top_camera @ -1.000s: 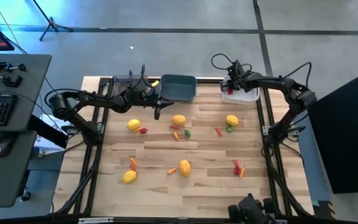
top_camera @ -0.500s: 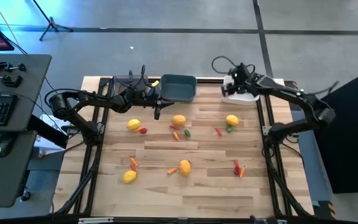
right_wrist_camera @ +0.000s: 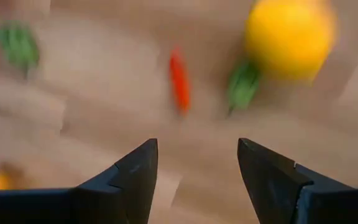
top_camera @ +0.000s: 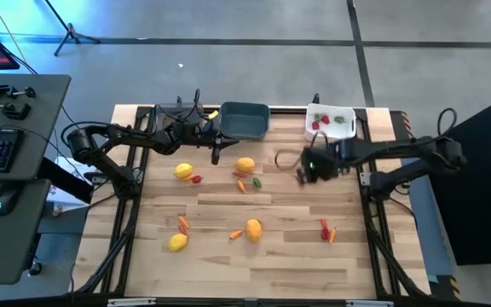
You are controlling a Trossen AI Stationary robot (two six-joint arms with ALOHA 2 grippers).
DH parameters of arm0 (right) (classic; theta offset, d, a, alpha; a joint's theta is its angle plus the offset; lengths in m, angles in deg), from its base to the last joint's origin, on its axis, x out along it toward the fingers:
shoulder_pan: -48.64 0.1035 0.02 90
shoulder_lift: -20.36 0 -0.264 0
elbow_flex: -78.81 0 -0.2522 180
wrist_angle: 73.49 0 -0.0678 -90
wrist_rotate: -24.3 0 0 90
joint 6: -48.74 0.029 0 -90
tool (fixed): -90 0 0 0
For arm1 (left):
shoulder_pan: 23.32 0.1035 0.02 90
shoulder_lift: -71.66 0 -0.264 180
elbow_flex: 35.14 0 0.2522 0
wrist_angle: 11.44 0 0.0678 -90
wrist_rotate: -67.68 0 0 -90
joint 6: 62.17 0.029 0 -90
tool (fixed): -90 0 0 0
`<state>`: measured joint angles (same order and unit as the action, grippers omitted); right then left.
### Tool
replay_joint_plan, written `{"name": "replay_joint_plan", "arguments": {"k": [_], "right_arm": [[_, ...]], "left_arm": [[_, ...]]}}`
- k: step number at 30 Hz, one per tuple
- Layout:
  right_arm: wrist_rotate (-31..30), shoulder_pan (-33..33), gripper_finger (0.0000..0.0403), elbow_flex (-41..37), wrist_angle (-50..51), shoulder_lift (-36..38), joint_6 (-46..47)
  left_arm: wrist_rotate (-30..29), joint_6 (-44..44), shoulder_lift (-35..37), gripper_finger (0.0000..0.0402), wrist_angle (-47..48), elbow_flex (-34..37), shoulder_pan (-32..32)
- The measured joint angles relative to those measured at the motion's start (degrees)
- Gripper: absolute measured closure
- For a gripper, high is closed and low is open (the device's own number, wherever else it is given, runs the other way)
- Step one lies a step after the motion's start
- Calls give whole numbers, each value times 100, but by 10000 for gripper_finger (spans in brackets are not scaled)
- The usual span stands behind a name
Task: Sort produce into baskets
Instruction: Put the red chili pepper into the white bin
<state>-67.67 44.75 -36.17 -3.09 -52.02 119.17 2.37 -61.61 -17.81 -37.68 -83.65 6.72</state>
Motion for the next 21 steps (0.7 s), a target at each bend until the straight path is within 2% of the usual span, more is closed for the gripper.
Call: {"name": "replay_joint_plan", "arguments": {"k": [6,11,16,21], "right_arm": [[527,1607,192,0,9,0,2367],[624,2700,192,0,19,-78,4208],[899,3352,192,0,-104,-490,5064],[900,3520,192,0,-324,-976,5156]], "left_arm": [[1,12,0,401,1,-1,0],[-1,178,0,401,-4,-1,0],[-86,167,0,401,-14,-1,0],[-149,165,0,401,-10,-1,0]]}}
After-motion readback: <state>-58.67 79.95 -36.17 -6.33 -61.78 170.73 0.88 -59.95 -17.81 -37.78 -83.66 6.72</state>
